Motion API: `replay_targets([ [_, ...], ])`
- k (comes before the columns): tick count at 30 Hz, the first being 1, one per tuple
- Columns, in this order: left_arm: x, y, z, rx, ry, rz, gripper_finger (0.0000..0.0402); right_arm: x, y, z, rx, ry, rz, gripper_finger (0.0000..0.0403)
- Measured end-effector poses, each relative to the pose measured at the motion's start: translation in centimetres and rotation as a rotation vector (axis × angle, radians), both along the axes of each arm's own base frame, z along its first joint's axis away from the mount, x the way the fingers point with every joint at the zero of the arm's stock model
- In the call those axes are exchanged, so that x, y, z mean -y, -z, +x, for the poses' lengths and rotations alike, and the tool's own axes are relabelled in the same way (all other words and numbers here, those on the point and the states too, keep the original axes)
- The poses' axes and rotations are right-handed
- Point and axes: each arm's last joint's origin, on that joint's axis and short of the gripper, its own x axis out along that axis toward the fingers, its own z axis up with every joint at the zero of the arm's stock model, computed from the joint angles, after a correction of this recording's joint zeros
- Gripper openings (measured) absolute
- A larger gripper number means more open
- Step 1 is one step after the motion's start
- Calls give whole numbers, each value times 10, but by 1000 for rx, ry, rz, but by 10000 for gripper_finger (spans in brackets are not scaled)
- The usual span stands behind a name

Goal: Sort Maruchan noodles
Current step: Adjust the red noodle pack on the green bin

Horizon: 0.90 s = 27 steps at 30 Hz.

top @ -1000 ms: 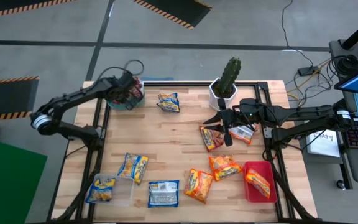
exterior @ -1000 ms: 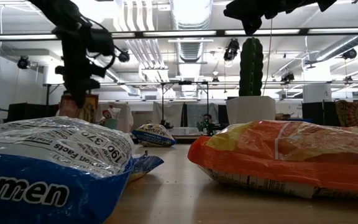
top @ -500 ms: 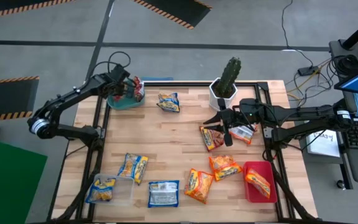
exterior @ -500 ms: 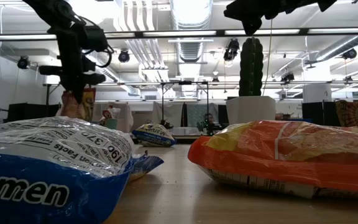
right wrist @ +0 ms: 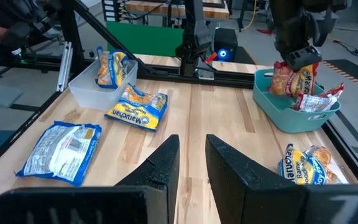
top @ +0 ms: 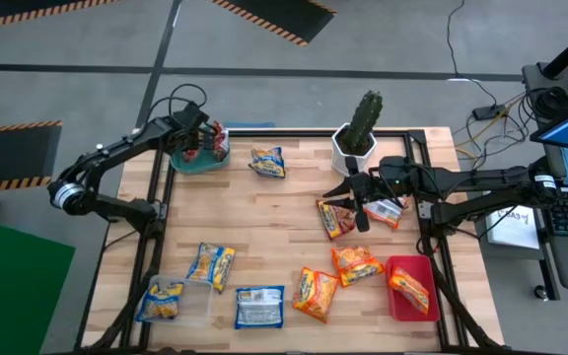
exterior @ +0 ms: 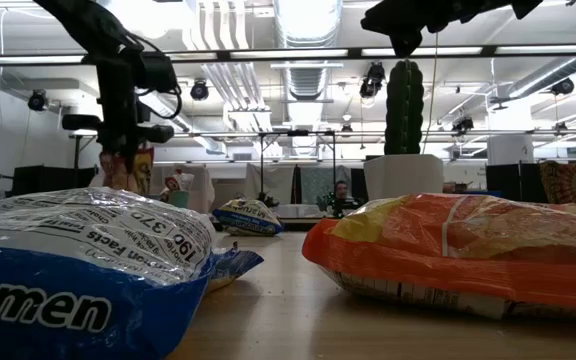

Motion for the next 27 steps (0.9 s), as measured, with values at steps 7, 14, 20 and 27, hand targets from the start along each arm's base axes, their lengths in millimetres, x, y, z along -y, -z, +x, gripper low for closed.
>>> replay_targets([
  [7,-5,8,2,-43,-32,-6,29,0,2,0,-18,-2,-5,68],
  [14,-7,12,2,-81,-40,-3,45,0,2,0,-17,-2,-5,68],
  [20,-7,12,2,-101,-21,-12,51,0,2,0,-18,-2,-4,68],
  [27,-7,12,2,-104,-23,-8,51,0,2,-1,-18,-1,-3,68],
])
